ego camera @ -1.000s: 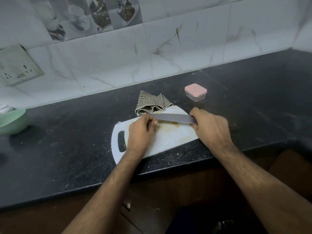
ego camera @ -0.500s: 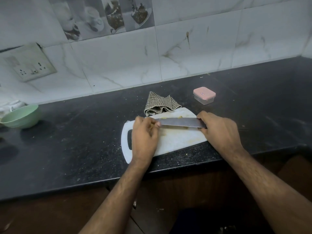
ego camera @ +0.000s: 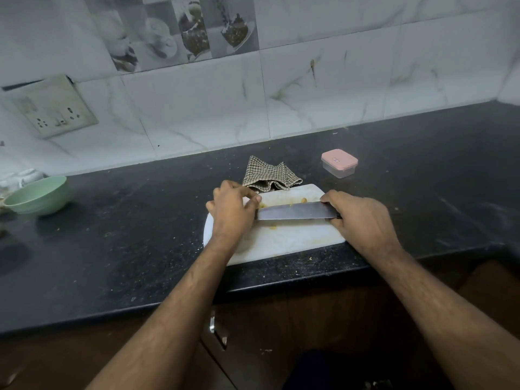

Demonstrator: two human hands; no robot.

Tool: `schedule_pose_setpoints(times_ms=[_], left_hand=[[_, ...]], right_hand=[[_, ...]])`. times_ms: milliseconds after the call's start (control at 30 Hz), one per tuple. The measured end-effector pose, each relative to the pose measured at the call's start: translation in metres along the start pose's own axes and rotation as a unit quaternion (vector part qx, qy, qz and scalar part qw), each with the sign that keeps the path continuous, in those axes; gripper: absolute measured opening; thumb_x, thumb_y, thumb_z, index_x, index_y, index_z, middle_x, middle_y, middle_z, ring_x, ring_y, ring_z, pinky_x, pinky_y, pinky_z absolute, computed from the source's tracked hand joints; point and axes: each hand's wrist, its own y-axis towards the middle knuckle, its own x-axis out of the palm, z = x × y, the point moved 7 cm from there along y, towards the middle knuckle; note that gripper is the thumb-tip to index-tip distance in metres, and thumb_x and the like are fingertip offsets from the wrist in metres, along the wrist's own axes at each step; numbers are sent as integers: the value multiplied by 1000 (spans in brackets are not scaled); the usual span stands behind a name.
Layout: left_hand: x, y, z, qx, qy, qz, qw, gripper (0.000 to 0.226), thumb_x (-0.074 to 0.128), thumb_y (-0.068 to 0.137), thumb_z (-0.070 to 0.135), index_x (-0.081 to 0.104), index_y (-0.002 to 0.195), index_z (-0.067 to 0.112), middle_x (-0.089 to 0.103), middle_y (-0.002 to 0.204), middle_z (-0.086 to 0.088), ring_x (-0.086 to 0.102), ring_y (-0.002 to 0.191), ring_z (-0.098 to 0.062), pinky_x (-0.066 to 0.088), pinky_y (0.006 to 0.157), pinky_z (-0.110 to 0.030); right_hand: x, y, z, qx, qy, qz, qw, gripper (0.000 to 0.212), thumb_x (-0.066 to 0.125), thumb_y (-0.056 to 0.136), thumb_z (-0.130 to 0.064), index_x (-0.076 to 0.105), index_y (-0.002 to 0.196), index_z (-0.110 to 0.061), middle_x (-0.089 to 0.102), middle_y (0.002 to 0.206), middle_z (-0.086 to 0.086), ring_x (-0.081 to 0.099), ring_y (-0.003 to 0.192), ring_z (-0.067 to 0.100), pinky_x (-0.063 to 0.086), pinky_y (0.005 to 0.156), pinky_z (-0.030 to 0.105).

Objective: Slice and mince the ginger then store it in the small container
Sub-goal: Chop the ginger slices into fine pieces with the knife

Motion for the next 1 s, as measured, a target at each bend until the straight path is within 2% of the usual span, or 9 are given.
schedule_pose_setpoints(times_ms=[67,133,233,433,500,633,767,833,1000], left_hand=[[-9,3,-4,-14,-34,43,998,2,76,90,34,75,89,34,59,106,12,55,110,-13,28,87,-38],[-11,5,-7,-27,-88,47,995,11,82,84,30,73,79,34,69,90,16,65,96,-9,39,91,-42],[-12,1,-12,-32,-136,46,989,17,80,83,31,71,70,37,68,72,27,67,78,-5,49,96,-53],[-8,-24,-2,60,-155,73,983,8,69,86,37,70,82,31,70,83,16,64,86,-12,50,90,-53],[4,-30,-1,86,-129,37,987,8,71,85,39,72,85,31,68,83,17,64,83,-11,52,84,-51],[28,-37,4,83,-11,-66,994,18,78,87,39,79,102,28,63,89,16,63,89,-14,52,91,-49],[27,-33,6,46,-36,-65,996,5,80,87,30,79,87,24,64,73,18,64,76,-8,56,83,-40],[30,-32,10,38,-27,-70,996,7,79,87,28,77,82,24,63,69,19,61,72,-5,56,81,-36],[33,-40,11,34,-56,-43,997,8,76,90,30,77,85,24,67,78,14,63,76,-10,55,78,-36]], right_hand=[[1,0,2,6,-5,-8,1000,34,80,77,-24,64,106,-28,69,88,-9,67,77,21,45,59,32],[3,-1,3,12,-9,-18,1000,32,78,79,-25,62,107,-29,69,89,-9,67,78,20,46,60,32],[2,1,6,31,-26,-17,999,27,74,81,-25,60,104,-28,66,85,-8,66,75,21,46,58,32],[6,3,13,73,-70,-24,995,20,69,85,-25,56,100,-28,63,80,-7,64,70,20,45,55,31],[5,2,14,86,-82,-26,993,19,67,87,-22,57,102,-27,63,81,-7,64,69,20,45,55,30],[1,2,10,84,-47,-30,995,13,59,93,-18,58,103,-26,64,86,-5,62,68,23,44,55,31],[2,3,3,59,-24,-55,996,10,54,96,-25,55,105,-30,63,90,-7,63,73,21,51,58,34],[3,2,-1,54,-16,-68,996,10,50,98,-33,54,107,-30,61,92,-7,63,78,20,53,60,37],[-9,-4,-20,33,11,-71,997,19,43,104,-39,53,112,-27,60,96,-5,64,82,21,53,58,39]])
